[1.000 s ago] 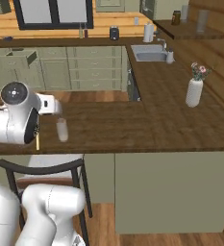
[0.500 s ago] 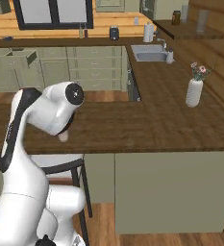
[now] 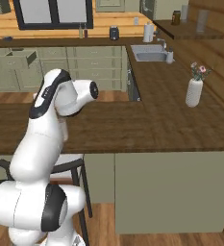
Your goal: Take a straw from the drawer in front and place it inside the glass cup on the dining counter.
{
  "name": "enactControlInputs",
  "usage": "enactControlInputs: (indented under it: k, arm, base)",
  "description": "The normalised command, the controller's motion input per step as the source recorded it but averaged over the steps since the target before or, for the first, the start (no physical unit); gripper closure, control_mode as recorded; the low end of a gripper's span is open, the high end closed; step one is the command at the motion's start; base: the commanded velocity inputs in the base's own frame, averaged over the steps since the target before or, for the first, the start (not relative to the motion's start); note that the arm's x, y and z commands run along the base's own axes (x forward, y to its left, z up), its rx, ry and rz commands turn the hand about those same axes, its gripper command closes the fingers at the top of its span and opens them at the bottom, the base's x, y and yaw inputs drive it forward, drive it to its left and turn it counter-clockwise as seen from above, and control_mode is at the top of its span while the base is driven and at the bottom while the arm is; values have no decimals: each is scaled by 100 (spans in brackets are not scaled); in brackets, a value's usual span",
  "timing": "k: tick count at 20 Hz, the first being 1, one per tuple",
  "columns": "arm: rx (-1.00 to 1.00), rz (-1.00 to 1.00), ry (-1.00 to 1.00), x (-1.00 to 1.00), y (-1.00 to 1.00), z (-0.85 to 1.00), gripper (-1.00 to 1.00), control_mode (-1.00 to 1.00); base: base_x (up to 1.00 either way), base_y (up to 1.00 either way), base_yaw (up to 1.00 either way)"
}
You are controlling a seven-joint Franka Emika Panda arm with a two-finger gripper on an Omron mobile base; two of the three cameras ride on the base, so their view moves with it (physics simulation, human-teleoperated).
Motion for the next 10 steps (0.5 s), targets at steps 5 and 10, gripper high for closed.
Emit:
enactControlInputs:
  k: [5,10]
  arm:
    - [0,3,8,56,34,-11,100,-100]
    - [0,0,9,69,27,-34,100,-100]
  base:
    - [0,0,0]
    - [0,0,0]
